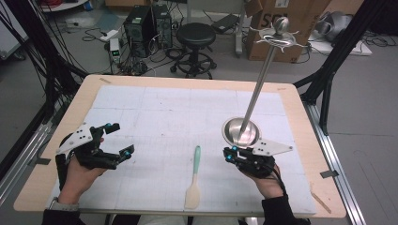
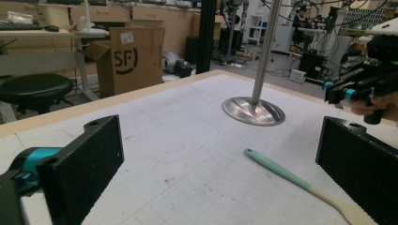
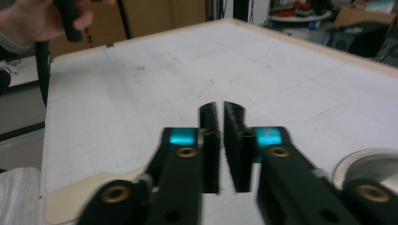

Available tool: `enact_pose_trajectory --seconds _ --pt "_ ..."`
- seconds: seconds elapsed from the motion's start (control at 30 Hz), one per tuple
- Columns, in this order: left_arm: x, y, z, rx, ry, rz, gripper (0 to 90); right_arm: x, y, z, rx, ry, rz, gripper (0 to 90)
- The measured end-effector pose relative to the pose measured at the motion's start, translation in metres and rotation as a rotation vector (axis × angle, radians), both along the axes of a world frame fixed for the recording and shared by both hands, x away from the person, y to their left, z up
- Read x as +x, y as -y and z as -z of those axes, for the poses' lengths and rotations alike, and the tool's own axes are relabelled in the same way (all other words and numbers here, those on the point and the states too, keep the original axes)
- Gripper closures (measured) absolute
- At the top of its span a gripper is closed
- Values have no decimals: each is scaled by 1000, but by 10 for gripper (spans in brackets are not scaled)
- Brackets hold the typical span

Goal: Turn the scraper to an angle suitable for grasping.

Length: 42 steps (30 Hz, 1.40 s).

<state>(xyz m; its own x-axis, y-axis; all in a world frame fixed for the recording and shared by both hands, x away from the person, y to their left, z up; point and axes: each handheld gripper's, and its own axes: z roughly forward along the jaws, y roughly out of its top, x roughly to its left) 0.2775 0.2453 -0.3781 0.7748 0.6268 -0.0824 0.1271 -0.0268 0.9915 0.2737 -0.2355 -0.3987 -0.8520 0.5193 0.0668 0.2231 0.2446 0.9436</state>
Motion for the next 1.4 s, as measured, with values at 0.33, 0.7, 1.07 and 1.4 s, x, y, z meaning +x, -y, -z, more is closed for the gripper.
enact_pose_trajectory --seconds 0.33,0.7,1.07,1.4 --pt "2 -1 5 8 -13 -13 17 10 -39 28 -113 -93 -72 900" --pt "-1 0 7 12 -16 -10 17 22 -69 50 -234 -224 -58 900" --pt "-7 -2 12 24 -33 -23 17 34 -79 52 -273 -256 13 900" --pt "-8 -4 13 31 -37 -35 17 37 -110 52 -290 -227 -40 900"
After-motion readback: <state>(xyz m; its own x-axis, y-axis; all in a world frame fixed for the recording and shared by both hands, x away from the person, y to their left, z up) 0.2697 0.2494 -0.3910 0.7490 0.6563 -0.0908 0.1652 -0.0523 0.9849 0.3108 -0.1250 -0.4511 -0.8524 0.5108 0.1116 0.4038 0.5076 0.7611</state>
